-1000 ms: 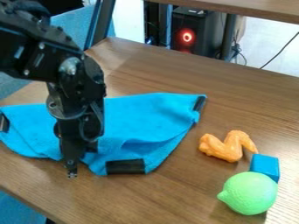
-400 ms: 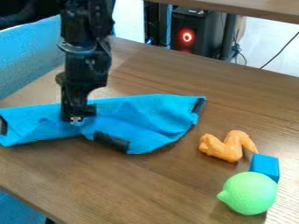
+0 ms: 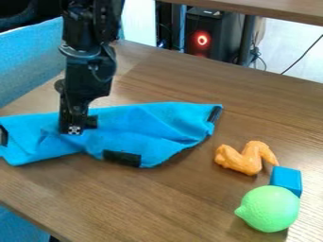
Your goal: Unfold the cloth from bottom right to top left
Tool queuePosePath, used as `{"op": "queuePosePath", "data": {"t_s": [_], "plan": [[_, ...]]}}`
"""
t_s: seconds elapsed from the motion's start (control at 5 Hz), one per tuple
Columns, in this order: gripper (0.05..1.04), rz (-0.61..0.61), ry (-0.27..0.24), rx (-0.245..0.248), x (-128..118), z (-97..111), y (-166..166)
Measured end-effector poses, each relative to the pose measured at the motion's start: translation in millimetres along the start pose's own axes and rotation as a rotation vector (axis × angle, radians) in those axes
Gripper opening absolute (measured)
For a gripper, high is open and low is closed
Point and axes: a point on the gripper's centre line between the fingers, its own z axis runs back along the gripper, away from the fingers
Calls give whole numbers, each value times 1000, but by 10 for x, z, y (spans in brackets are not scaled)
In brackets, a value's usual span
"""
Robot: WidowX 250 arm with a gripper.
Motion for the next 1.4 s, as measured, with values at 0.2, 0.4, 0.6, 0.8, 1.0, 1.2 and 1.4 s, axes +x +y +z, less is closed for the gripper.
{"op": "queuePosePath", "data": {"t_s": [0.2,0.4,0.6,0.8,1.0,1.2,1.4], "plan": [[97,-10,-4,-19,-7,34,-6],[95,-14,-2,-40,-25,21,-20],[185,-36,23,-114,-19,17,-17],[84,8,-2,-132,-28,67,133],[73,79,15,-167,7,12,432],[73,141,34,-183,74,-101,780],[72,213,54,-202,113,-201,1211]]}}
